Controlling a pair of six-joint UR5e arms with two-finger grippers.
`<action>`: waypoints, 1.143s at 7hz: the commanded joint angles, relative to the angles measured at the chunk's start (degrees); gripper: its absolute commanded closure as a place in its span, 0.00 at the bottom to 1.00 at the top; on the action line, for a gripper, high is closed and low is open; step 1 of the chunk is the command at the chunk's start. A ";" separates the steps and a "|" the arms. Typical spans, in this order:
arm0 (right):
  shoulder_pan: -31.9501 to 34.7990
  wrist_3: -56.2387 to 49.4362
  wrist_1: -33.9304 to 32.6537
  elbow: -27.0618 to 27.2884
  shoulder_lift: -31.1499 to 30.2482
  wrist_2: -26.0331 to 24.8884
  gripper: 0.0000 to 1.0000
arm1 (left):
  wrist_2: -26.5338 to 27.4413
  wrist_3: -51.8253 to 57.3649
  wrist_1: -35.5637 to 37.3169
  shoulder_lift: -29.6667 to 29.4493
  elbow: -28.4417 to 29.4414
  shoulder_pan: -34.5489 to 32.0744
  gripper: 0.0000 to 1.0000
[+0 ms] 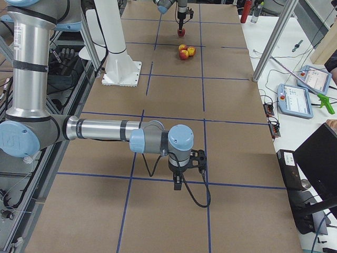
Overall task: Stack apples
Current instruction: 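Reach the left gripper down to the lone apple and grasp it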
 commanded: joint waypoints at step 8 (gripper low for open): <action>0.00 0.00 0.00 0.00 0.00 0.00 0.00 | 2.35 0.42 -0.07 -1.65 2.53 0.58 1.00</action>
